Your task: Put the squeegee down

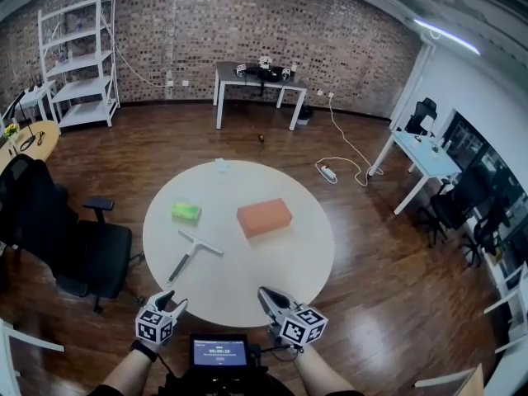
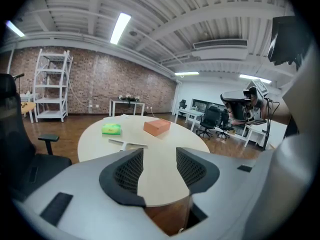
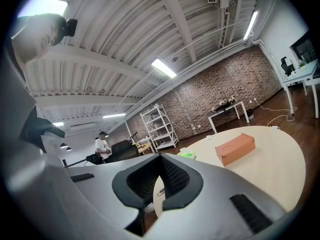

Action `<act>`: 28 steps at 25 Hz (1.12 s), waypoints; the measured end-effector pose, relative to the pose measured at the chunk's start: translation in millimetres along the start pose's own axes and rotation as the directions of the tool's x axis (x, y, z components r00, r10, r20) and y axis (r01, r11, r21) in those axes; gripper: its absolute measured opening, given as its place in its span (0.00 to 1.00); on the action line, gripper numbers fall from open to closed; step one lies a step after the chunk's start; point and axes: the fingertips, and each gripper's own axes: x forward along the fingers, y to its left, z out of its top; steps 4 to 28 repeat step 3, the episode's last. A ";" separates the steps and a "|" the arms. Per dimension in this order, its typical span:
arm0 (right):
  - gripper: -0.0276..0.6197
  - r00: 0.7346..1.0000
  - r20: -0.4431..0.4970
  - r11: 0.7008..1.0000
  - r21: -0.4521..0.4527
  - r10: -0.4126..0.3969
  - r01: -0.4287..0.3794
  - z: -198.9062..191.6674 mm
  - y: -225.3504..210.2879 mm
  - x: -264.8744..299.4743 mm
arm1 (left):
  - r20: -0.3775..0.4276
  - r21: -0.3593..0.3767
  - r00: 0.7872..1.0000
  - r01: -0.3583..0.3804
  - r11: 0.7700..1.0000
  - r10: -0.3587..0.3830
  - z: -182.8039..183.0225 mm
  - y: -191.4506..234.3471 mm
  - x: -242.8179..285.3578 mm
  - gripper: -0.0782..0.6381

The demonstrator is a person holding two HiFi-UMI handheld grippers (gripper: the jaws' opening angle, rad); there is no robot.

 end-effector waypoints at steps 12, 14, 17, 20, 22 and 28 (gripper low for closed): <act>0.07 1.000 -0.004 1.000 0.002 0.002 -0.002 -0.8 1.7 -4.0 | -0.005 0.006 1.000 -0.004 1.000 0.004 0.0 -2.8 -3.3 0.41; 0.07 1.000 -0.004 1.000 0.002 0.002 -0.002 -0.8 1.7 -4.0 | -0.005 0.006 1.000 -0.004 1.000 0.004 0.0 -2.8 -3.3 0.41; 0.07 1.000 -0.004 1.000 0.002 0.002 -0.002 -0.8 1.7 -4.0 | -0.005 0.006 1.000 -0.004 1.000 0.004 0.0 -2.8 -3.3 0.41; 0.07 1.000 -0.004 1.000 0.002 0.002 -0.002 -0.8 1.7 -4.0 | -0.005 0.006 1.000 -0.004 1.000 0.004 0.0 -2.8 -3.3 0.41; 0.07 1.000 -0.004 1.000 0.002 0.002 -0.002 -0.8 1.7 -4.0 | -0.005 0.006 1.000 -0.004 1.000 0.004 0.0 -2.8 -3.3 0.41; 0.07 1.000 -0.004 1.000 0.002 0.002 -0.002 -0.8 1.7 -4.0 | -0.005 0.006 1.000 -0.004 1.000 0.004 0.0 -2.8 -3.3 0.41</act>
